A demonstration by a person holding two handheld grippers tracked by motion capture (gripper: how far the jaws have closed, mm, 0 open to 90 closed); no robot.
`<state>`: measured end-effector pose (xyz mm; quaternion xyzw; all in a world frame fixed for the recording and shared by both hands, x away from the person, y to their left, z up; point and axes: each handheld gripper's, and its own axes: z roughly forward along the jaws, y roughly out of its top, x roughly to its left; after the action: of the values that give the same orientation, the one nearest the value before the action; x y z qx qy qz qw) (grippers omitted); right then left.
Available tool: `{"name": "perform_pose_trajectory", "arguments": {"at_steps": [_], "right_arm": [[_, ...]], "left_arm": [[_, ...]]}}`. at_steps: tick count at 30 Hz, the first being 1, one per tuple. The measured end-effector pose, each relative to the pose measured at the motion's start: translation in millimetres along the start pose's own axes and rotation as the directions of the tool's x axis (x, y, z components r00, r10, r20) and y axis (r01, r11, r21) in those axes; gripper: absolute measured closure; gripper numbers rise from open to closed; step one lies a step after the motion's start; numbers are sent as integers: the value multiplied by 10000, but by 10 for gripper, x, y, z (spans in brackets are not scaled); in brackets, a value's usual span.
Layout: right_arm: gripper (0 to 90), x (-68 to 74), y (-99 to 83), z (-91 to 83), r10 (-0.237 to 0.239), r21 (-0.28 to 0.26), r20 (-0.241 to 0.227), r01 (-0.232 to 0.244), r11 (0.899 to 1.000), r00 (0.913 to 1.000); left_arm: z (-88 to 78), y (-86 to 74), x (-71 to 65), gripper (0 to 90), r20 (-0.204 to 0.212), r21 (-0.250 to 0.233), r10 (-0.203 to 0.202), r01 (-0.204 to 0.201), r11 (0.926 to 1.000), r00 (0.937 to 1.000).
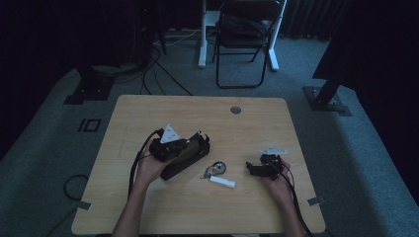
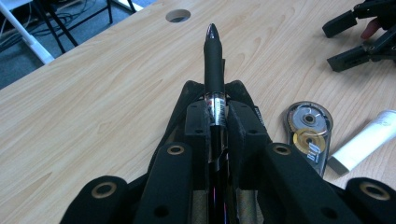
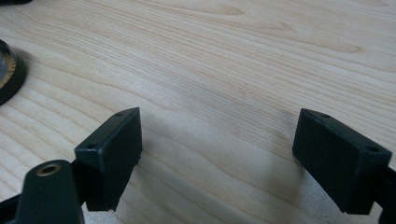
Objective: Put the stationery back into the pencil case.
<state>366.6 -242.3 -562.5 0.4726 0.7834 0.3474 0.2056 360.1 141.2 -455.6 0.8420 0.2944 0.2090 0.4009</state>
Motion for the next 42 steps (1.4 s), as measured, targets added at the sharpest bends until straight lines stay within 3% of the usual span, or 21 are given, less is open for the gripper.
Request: {"name": "perform_pose_trajectory", "arguments": {"at_steps": [42], "right_arm": [[158, -1, 0, -1, -21, 15, 2, 21, 10000, 10000]], "left_arm": [[224, -97, 61, 793, 286, 1104, 27, -59, 9939, 9996]]}}
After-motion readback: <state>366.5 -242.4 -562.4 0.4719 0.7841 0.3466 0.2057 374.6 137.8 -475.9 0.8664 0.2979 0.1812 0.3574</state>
